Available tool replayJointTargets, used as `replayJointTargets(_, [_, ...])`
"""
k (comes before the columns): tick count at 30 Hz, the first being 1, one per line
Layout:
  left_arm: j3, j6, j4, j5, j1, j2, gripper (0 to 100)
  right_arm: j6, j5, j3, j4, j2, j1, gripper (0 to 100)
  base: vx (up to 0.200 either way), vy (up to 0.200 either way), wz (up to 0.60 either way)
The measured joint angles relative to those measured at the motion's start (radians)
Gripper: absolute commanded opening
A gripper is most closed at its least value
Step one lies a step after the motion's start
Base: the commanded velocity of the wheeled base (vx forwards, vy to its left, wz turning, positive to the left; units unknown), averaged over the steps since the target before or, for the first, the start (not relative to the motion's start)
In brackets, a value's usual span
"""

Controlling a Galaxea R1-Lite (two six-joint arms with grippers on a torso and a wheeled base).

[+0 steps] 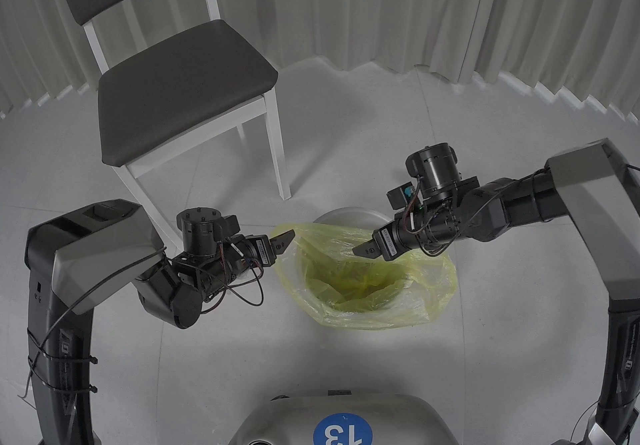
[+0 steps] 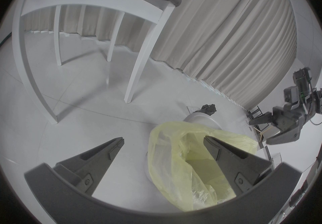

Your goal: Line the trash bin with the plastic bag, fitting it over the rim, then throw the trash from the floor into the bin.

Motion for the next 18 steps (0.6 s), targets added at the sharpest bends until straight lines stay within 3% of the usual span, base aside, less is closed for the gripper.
replayJointTargets(4, [0.001, 0.001, 0.0, 0.0, 0.003, -0.004, 100, -0.011, -0.002, -0.034, 0.013, 0.047, -0.002, 100, 0.0, 0.0, 0.0])
replayJointTargets(5, [0.0, 0.001, 0.0, 0.0, 0.004, -0.005, 100, -0.018, -0.003, -0.043, 0.014, 0.064, -0.005, 0, 0.0, 0.0, 0.0])
replayJointTargets(18, [-0.003, 0.003, 0.0, -0.001, 0.015, -0.009, 100, -0.018, -0.02, -0.177, 0.082, 0.108, -0.042, 0, 0.0, 0.0, 0.0])
